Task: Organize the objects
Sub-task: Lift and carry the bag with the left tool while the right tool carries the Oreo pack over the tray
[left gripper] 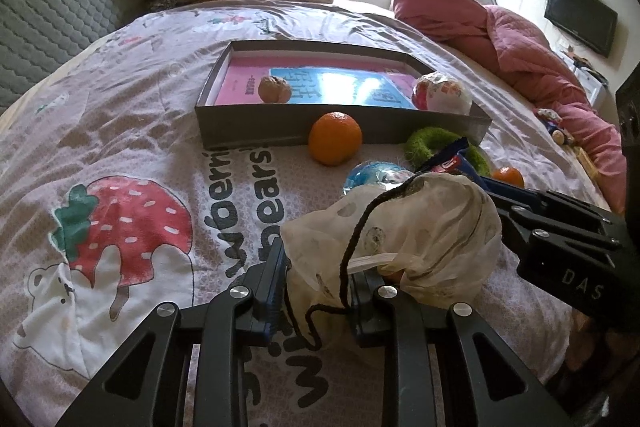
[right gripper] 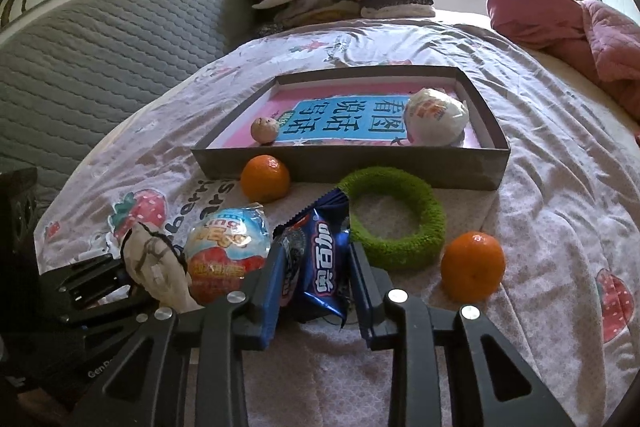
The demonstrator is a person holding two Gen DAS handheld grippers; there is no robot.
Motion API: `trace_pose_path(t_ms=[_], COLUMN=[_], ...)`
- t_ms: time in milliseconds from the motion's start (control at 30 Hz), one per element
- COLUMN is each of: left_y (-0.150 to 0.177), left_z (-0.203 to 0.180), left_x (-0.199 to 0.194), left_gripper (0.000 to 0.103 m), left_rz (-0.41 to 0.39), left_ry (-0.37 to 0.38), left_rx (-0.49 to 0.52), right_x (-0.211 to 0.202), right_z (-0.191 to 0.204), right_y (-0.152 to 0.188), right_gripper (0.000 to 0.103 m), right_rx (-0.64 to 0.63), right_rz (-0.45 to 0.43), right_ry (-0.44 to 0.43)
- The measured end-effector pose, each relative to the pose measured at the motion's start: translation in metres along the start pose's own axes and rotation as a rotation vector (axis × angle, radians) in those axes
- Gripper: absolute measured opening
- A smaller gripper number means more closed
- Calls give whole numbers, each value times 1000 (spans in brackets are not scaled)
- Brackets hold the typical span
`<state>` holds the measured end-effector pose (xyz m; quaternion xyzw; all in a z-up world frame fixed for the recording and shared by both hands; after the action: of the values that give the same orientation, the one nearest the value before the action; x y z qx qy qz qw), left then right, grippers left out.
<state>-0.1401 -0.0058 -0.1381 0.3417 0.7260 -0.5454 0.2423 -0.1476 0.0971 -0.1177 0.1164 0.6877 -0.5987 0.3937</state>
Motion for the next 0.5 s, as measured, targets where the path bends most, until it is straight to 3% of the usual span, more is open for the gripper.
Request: trace_pose_path(t_ms=[267,500], left_y=[-4,-6], left_z=[2,1], left_x=[-3,-6], left_gripper=[27,17], left_rz=[-12,-21], left_ry=[9,23], left_rx=[-17,-30], right_x=[-1,-3], right_z=[3,2], right_y=[-5,-8], right_gripper=[29,29], right_rx=[-4,-1], right_rz=[-13,-23], right_ry=[-4,-4])
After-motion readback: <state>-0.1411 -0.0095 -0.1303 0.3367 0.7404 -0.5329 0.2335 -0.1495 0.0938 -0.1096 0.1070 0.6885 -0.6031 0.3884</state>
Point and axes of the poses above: each gripper's, at about its wrist camera, not at the fingertips, and x roughly the way its jaws point, z to its left, y to its underside, the point moved 10 cm from there along x, roughly the way its jaws point, and after that the axes turned 13 degrees about -x, right-handed, at the moved point
